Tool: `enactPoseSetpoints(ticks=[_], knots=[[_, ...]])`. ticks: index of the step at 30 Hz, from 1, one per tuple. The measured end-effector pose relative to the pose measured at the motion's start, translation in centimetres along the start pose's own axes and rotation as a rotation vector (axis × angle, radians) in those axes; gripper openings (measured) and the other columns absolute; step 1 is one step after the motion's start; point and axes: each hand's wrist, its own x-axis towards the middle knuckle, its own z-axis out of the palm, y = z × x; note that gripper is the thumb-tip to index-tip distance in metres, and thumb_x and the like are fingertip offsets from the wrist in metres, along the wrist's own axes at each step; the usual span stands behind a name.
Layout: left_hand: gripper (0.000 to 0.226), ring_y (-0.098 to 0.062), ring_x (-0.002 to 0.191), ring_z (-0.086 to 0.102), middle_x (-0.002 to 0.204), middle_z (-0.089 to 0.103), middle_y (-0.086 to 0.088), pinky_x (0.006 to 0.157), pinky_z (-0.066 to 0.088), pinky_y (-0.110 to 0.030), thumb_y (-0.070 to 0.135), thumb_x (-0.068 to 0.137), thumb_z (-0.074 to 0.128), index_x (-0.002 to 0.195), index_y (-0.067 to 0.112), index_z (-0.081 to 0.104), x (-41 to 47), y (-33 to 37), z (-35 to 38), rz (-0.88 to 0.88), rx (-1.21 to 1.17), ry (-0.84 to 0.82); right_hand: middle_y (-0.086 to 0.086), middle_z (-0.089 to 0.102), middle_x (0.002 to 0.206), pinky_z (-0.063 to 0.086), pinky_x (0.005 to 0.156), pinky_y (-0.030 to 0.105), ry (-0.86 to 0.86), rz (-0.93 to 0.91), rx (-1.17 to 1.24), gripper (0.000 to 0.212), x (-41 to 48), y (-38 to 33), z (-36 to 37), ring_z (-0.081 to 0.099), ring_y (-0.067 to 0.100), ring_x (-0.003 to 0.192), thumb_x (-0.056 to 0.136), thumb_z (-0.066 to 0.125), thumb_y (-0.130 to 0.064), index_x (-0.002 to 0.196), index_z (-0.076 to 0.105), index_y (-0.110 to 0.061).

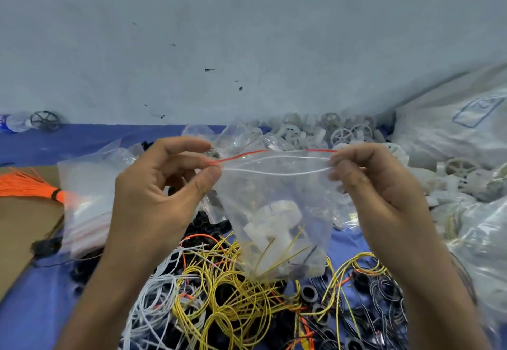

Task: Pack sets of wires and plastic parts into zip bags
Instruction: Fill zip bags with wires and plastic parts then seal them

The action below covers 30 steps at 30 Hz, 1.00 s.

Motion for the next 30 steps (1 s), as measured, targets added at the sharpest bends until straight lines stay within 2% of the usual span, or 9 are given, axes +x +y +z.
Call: enactPoseSetpoints(ticks=[4,8,12,14,16,19,22,26,30], knots=[[0.023,-0.018,0.056,0.042,0.090,0.070,0.008,0.048,0.041,-0.020,0.028,0.086,0.074,0.097,0.041,0.059,0.3,0.1,0.0,0.072,0.035,0.001,-0.006,0.069,0.092,0.051,0.071,0.021,0.036,-0.017,0.061,0.016,0.1,-0.3,0.5,0.065,0.014,0.083,0.095,0.053,-0.020,0.096,0.064,-0.032],[0.024,-0.023,0.063,0.048,0.090,0.067,0.007,0.052,0.043,-0.026,0.023,0.088,0.069,0.100,0.041,0.058,0.2,0.0,0.6,0.043,-0.032,-0.041,-0.009,0.068,0.093,0.050,0.076,0.020,0.050,0.044,0.056,0.014,0.0,-0.6,0.9,0.064,0.013,0.087,0.098,0.056,-0.020,0.100,0.063,-0.032],[0.022,-0.007,0.060,0.043,0.078,0.057,0.004,0.054,0.038,-0.015,0.028,0.089,0.065,0.102,0.044,0.059,-0.7,-0.2,1.9,-0.008,-0.039,-0.144,-0.019,0.058,0.123,0.042,0.098,0.030,0.065,-0.021,-0.316,0.024,-0.7,-1.8,1.0,0.052,0.005,0.119,0.100,0.050,-0.036,0.124,0.054,-0.038],[0.017,-0.011,0.056,0.040,0.070,0.046,-0.005,0.047,0.036,-0.023,0.035,0.092,0.061,0.107,0.044,0.057,-1.4,0.0,2.7,0.013,0.020,-0.193,-0.017,0.051,0.131,0.034,0.107,0.034,0.028,-0.164,-0.503,0.037,-1.1,-3.3,1.3,0.042,0.009,0.131,0.097,0.046,-0.049,0.130,0.054,-0.036],[0.018,-0.014,0.057,0.042,0.071,0.049,-0.006,0.048,0.038,-0.032,0.040,0.095,0.058,0.112,0.044,0.055,-2.0,0.4,3.3,0.056,0.047,-0.248,-0.015,0.053,0.131,0.031,0.111,0.042,-0.037,-0.225,-0.585,0.044,-1.7,-4.4,1.9,0.038,0.017,0.136,0.092,0.048,-0.056,0.129,0.058,-0.035],[0.019,-0.016,0.059,0.042,0.075,0.055,-0.006,0.051,0.040,-0.036,0.040,0.094,0.057,0.113,0.045,0.055,-2.5,0.7,3.7,0.072,0.026,-0.290,-0.018,0.062,0.116,0.030,0.109,0.054,-0.114,-0.221,-0.638,0.030,-2.1,-4.8,2.7,0.046,0.018,0.130,0.088,0.057,-0.050,0.111,0.068,-0.034],[0.019,-0.017,0.058,0.042,0.069,0.048,-0.009,0.051,0.039,-0.036,0.041,0.094,0.059,0.112,0.046,0.056,-2.6,0.8,3.6,0.074,0.045,-0.286,-0.022,0.065,0.095,0.029,0.109,0.054,-0.154,-0.197,-0.596,0.014,-2.0,-4.6,2.8,0.057,0.011,0.112,0.086,0.058,-0.043,0.092,0.067,-0.034],[0.020,-0.021,0.059,0.045,0.071,0.050,-0.011,0.053,0.040,-0.039,0.038,0.094,0.061,0.112,0.045,0.057,-2.4,0.7,3.2,0.066,0.039,-0.280,-0.025,0.062,0.089,0.028,0.111,0.047,-0.148,-0.166,-0.518,0.005,-1.9,-4.3,3.1,0.057,-0.001,0.099,0.086,0.061,-0.041,0.088,0.062,-0.036],[0.021,-0.019,0.062,0.048,0.076,0.056,-0.010,0.052,0.041,-0.033,0.035,0.092,0.062,0.111,0.044,0.058,-2.2,0.8,2.8,0.055,0.035,-0.288,-0.025,0.060,0.086,0.033,0.107,0.048,-0.143,-0.165,-0.457,0.006,-1.7,-4.3,3.4,0.056,-0.001,0.093,0.085,0.064,-0.038,0.085,0.058,-0.038]])
